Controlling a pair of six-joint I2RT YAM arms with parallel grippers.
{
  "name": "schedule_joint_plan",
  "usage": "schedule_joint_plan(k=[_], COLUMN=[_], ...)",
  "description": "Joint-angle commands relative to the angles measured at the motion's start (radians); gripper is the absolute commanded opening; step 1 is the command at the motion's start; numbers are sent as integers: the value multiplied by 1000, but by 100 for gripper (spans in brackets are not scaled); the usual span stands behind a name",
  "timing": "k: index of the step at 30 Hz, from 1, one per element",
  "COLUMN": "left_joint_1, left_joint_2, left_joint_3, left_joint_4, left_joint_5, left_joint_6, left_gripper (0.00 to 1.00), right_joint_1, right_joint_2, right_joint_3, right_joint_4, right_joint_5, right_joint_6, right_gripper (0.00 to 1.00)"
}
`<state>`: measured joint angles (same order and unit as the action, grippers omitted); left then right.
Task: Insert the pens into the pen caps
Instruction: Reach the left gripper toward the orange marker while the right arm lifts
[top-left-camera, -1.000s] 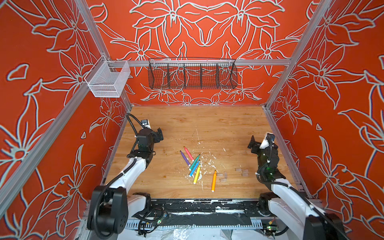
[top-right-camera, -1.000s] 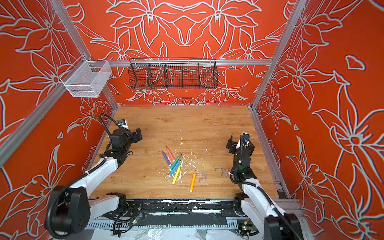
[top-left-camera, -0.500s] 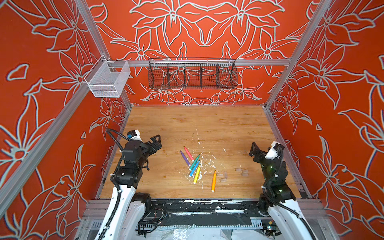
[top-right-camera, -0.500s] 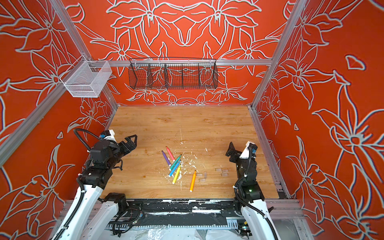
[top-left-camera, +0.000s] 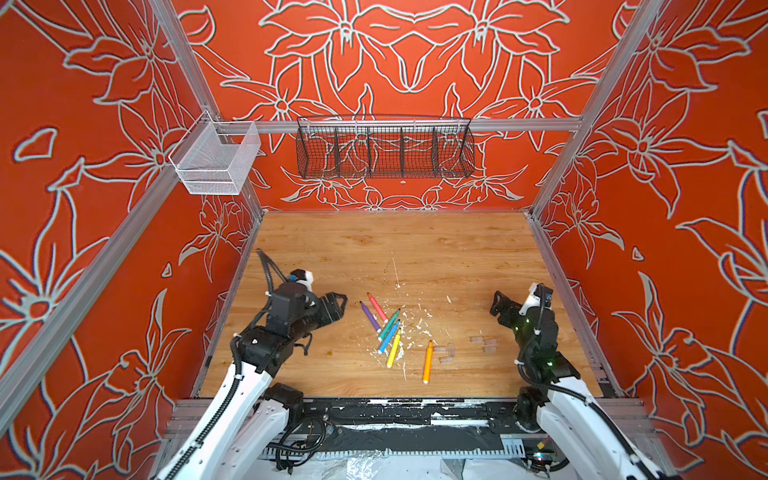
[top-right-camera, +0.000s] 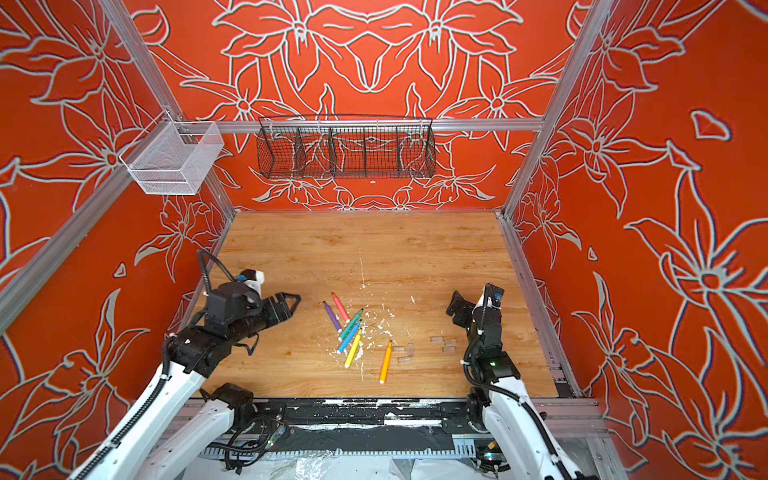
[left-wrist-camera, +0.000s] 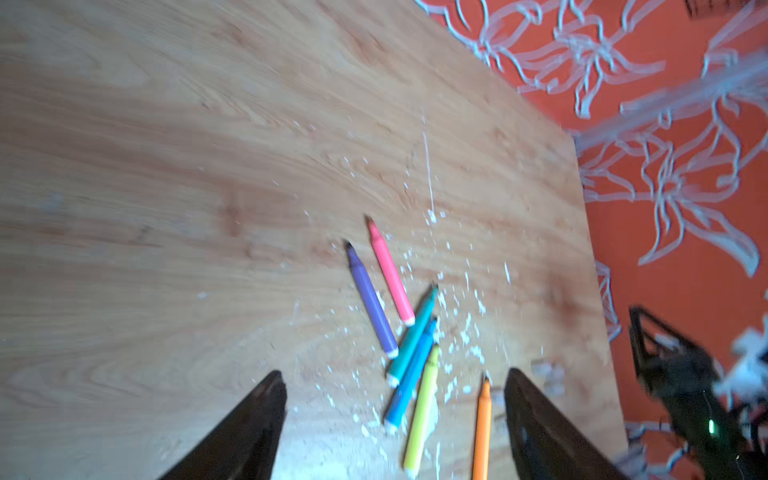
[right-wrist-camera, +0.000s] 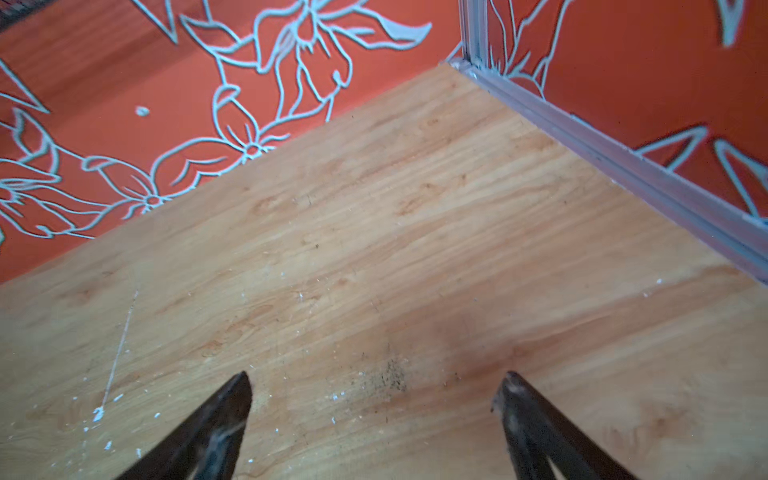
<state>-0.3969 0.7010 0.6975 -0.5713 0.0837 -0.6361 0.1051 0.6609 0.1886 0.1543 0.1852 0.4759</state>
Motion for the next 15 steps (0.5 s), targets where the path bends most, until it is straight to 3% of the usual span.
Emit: schedule_joint_plan(k=[1,4,7,12,15], left_joint_1=[-254,-475,-648,-869,-950], left_joint_2=[21,119,257,483,599], left_joint_3=[13,8,54,140,170], left_joint_4=[-93,-78,-86,-59,-11], left_joint_5=[-241,-347,-389,-427,-430], left_joint_6=[-113,-212,-294,-396,-432], left_gripper=[75,72,66,61,59], right_joint_1=[-6,-5,-7,-5,-6], right_joint_2=[25,24,24,42,63], right_joint_3=[41,32,31,37,46], right_joint_4=[31,48,51,59,64], right_joint_5=[7,-16,-20,-39,-49], right_joint_6=[24,17,15,10,6], right_gripper=[93,86,86,83,79])
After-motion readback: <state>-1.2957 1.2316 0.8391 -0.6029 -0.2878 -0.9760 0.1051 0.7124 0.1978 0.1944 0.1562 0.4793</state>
